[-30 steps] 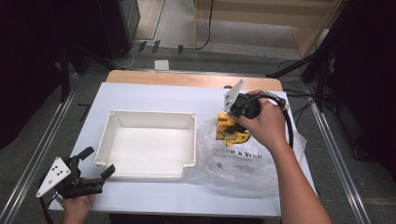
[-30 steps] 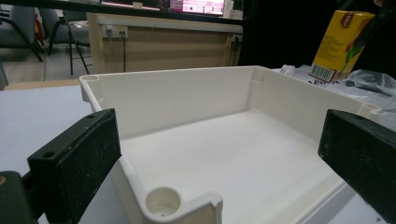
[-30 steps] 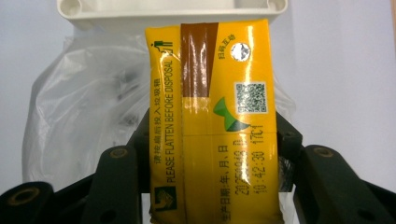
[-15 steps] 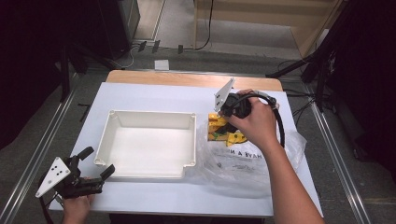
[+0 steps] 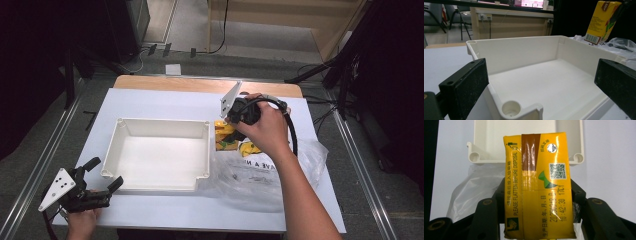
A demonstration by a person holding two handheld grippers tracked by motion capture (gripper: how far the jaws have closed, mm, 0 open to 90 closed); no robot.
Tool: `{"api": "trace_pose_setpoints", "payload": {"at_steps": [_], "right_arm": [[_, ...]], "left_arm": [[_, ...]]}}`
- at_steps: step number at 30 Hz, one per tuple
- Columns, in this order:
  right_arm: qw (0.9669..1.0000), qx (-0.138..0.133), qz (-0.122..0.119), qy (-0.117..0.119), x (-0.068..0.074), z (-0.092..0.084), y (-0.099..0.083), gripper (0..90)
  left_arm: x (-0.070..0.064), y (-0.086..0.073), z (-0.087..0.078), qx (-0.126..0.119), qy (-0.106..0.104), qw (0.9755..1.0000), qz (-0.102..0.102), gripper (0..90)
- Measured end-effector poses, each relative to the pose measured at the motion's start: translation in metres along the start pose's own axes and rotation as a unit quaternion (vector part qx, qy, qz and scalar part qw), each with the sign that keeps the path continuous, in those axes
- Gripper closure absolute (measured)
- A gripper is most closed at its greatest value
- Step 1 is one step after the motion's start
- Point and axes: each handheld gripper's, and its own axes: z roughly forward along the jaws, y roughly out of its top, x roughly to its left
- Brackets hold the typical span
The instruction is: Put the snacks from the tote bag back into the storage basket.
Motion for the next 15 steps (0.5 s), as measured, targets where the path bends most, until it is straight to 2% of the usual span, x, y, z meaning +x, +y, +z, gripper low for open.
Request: {"api": "trace_pose_setpoints", "payload": {"at_steps": [15], "right_arm": [[1.0000, -0.005, -0.005, 0.004, -0.001, 0.002, 0.014, 52.0]], "left_arm": [[0.001, 0.000, 0.000, 0.000, -0.004, 1.0000, -0.003, 0.0]]}}
